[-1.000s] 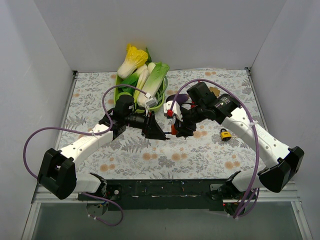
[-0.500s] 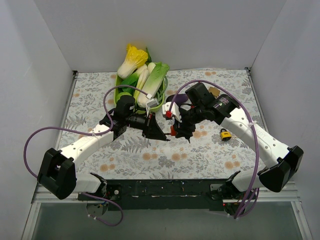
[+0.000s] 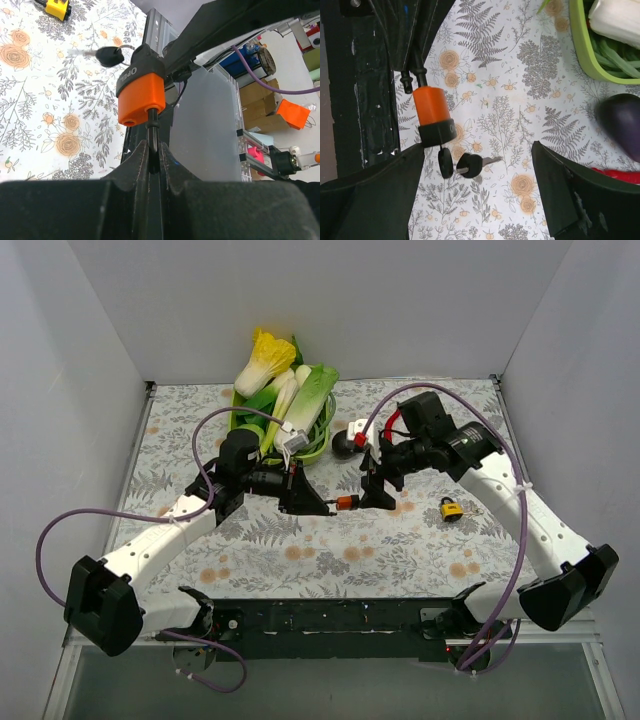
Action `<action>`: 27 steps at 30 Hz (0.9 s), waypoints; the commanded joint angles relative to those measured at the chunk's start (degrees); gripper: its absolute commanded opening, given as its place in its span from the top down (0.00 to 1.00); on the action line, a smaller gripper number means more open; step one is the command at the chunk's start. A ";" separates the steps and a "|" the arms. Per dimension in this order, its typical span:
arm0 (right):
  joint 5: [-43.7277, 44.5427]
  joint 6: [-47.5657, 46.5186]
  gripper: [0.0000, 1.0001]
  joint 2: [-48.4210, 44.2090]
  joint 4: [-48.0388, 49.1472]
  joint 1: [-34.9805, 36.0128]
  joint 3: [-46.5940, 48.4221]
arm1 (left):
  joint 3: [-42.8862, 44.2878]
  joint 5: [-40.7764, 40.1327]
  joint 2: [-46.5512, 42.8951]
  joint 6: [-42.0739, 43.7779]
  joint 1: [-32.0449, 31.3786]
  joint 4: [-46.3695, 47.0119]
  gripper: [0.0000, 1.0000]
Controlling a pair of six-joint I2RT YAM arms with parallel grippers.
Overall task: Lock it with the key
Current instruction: Pick up the lock from the center of the board, then lock the lock.
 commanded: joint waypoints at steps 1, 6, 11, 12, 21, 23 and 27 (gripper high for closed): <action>-5.43 -0.80 0.06 -4.98 0.01 -1.67 2.33 | 3.51 1.56 -2.08 1.34 0.21 -0.65 1.00; -8.69 -2.47 0.05 -8.32 -1.30 -1.67 0.92 | 12.11 1.65 -1.30 11.34 0.13 -9.70 1.00; -10.37 -2.92 0.05 -9.20 -1.31 -1.32 0.48 | 16.96 -0.64 -1.99 15.31 0.13 -13.75 1.00; -10.28 -2.65 0.05 -9.11 -0.87 -1.23 0.56 | 17.66 -0.11 -2.08 15.75 0.13 -13.93 1.00; -10.80 0.07 0.12 -7.80 3.08 0.97 2.68 | 21.88 1.74 -1.29 21.29 -0.14 -19.81 1.00; -11.07 0.16 0.16 -7.71 3.79 1.67 2.59 | 22.49 1.48 -0.94 21.38 -0.23 -19.90 1.00; -10.98 0.77 0.32 -7.01 4.67 2.72 2.32 | 23.20 1.30 -0.24 21.82 -0.40 -19.90 1.00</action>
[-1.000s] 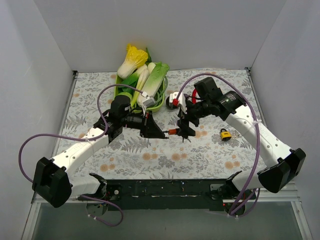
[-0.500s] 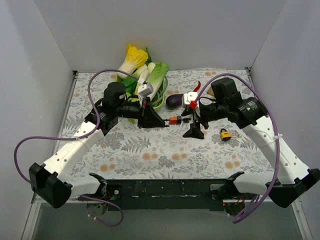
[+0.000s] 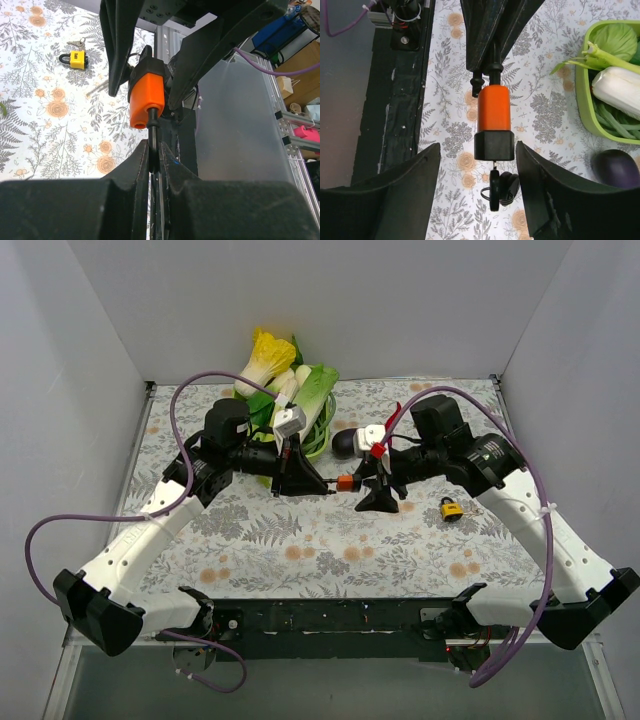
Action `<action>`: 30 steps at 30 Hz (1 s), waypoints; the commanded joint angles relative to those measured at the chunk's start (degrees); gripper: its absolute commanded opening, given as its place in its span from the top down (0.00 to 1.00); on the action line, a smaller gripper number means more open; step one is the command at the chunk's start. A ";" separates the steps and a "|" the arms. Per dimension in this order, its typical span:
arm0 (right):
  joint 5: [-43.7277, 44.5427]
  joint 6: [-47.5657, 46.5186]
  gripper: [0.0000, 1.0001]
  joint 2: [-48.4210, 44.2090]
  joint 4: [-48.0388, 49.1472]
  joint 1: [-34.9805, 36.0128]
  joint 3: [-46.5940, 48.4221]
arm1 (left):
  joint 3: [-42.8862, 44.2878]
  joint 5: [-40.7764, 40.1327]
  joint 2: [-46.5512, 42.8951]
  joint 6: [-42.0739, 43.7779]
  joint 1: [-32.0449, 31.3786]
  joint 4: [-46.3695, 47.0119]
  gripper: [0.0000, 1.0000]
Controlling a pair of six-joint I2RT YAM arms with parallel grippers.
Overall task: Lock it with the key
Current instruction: Lock the lock.
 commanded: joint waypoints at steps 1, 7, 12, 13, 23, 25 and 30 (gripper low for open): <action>-1.39 1.63 0.35 0.58 2.68 1.37 2.08 | 3.37 1.26 -0.09 1.93 -0.47 0.18 1.00; -2.26 4.09 0.67 1.19 4.26 1.99 1.99 | 3.20 -0.50 -0.52 2.37 -0.64 0.80 1.00; -3.32 6.46 0.99 1.99 4.70 2.08 2.17 | 2.06 -2.79 -1.75 2.46 -1.17 3.61 1.00; -3.58 6.90 0.99 1.99 4.87 2.08 2.08 | 1.80 -3.05 -1.84 2.46 -1.26 3.87 1.00; -8.15 8.92 0.99 2.95 5.75 1.99 2.08 | -0.58 -5.42 -2.55 1.23 -3.98 9.06 1.00; -9.20 8.92 0.99 3.04 5.76 2.08 2.17 | -0.84 -5.69 -2.55 0.88 -4.51 9.76 1.00; -10.88 9.10 0.99 3.74 5.40 2.17 2.70 | -1.55 -5.86 -2.55 1.05 -5.65 10.64 1.00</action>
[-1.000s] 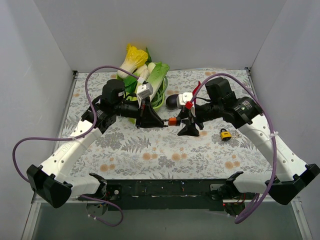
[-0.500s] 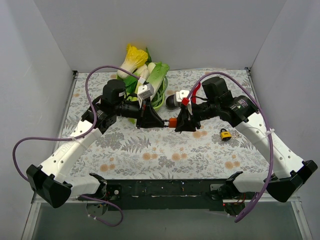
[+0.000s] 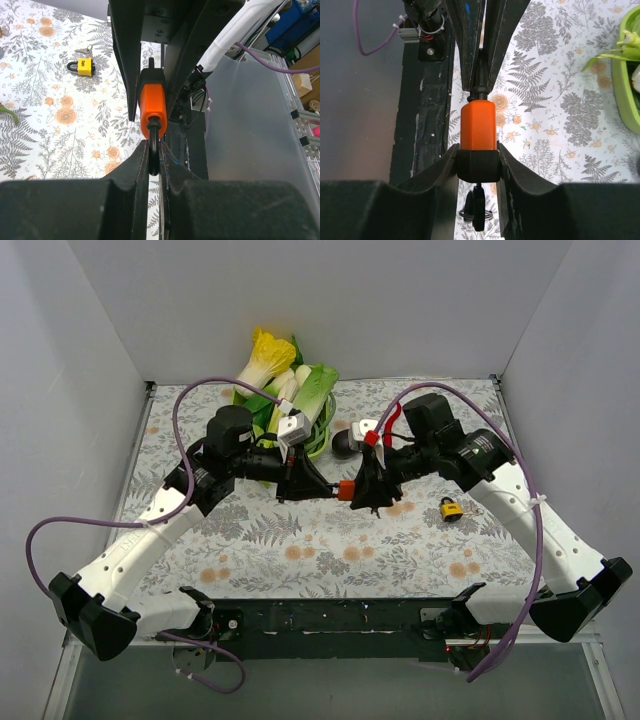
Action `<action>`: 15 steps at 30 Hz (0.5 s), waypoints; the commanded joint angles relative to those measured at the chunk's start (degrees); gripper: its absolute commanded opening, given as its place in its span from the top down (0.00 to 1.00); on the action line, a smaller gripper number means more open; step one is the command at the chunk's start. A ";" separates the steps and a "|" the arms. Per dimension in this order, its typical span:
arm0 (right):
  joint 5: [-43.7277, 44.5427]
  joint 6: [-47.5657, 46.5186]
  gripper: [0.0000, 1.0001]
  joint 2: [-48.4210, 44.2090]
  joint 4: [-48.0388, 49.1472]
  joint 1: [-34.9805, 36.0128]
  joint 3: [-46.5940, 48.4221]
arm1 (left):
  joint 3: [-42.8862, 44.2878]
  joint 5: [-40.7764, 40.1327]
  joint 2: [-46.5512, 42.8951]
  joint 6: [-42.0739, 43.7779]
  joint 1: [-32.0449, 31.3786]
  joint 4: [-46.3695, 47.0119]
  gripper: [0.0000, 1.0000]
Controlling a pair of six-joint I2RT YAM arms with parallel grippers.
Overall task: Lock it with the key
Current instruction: Lock the lock.
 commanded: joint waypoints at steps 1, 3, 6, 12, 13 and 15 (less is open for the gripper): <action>-6.99 0.97 0.99 1.28 4.66 1.77 2.52 | -0.02 -1.43 -0.60 0.07 -2.61 7.58 1.00; -6.81 1.32 0.99 1.19 5.53 1.77 2.44 | -0.28 -1.43 -0.51 -0.45 -2.79 7.93 1.00; -7.25 3.07 0.99 1.36 7.99 1.86 2.17 | -1.51 -1.08 -0.69 -3.52 -3.49 10.65 1.00; -8.39 6.24 0.99 2.15 13.80 2.65 2.26 | -5.37 -0.02 0.37 -12.23 -6.04 19.43 1.00; -8.30 6.24 0.99 2.76 14.41 3.26 2.43 | -6.07 -0.11 0.63 -12.76 -6.74 21.01 1.00; -8.48 6.42 0.99 3.12 14.85 4.05 2.79 | -6.69 -0.02 1.24 -14.34 -7.27 22.34 1.00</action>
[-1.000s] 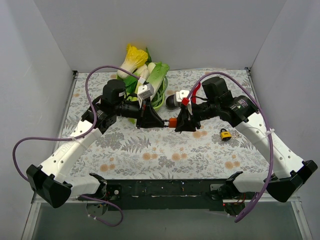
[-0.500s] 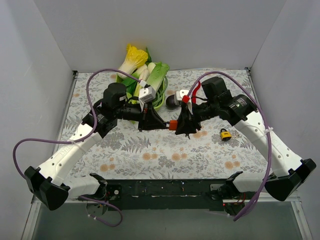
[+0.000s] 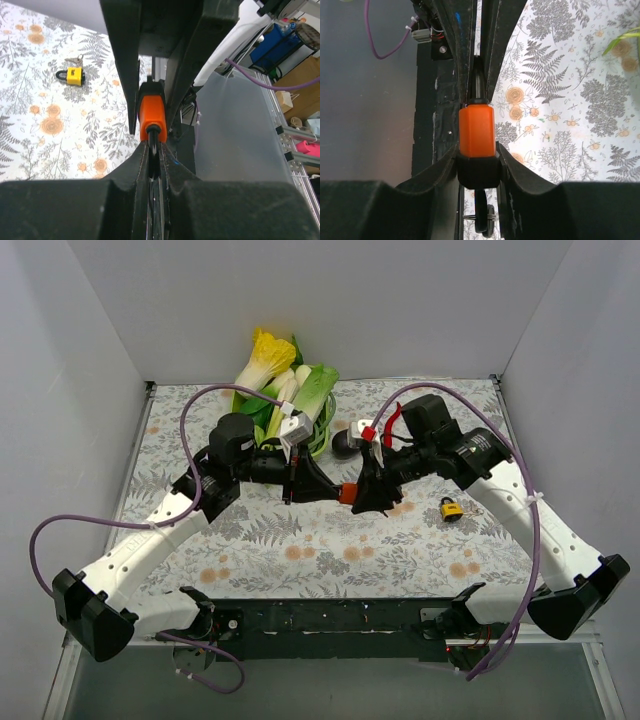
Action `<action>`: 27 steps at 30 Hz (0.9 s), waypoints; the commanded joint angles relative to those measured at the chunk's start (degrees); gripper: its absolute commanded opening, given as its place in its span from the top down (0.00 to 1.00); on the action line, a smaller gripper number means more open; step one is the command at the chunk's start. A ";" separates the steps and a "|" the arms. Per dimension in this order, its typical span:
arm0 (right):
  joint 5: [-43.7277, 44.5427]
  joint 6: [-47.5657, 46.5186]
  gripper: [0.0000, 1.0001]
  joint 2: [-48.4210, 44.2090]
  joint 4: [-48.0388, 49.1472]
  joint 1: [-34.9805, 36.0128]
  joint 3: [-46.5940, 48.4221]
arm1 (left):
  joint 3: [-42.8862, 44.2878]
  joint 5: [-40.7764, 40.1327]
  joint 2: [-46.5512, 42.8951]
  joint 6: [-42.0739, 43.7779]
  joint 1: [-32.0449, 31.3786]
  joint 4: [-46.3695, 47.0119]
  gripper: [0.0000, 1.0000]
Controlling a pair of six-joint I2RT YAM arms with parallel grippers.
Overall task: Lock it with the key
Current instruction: Lock the lock.
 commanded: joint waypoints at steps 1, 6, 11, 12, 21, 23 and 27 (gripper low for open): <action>-7.30 1.78 0.99 2.27 16.97 4.25 2.52 | -1.19 0.53 1.99 -5.47 -5.72 12.98 1.00; -6.68 1.78 0.99 1.92 17.51 4.87 1.29 | -2.24 0.26 2.08 -6.00 -5.99 13.88 1.00; -5.37 1.70 0.99 1.13 17.86 4.78 0.77 | -3.56 0.00 0.50 -5.13 -5.99 11.08 1.00; -4.93 1.87 0.99 0.87 17.94 4.70 0.59 | -3.65 -0.61 0.06 -4.51 -5.90 9.24 1.00; -2.38 -3.40 0.99 -2.04 10.57 1.36 -2.04 | -2.25 1.14 -2.75 -0.90 2.18 2.11 1.00; -1.76 -4.10 0.99 -2.48 9.34 0.57 -2.40 | -1.89 1.49 -3.37 -1.60 3.33 1.75 1.00; -1.76 -2.96 0.98 -2.74 8.54 -1.10 -2.14 | -2.33 0.79 -3.98 -5.20 4.29 3.94 1.00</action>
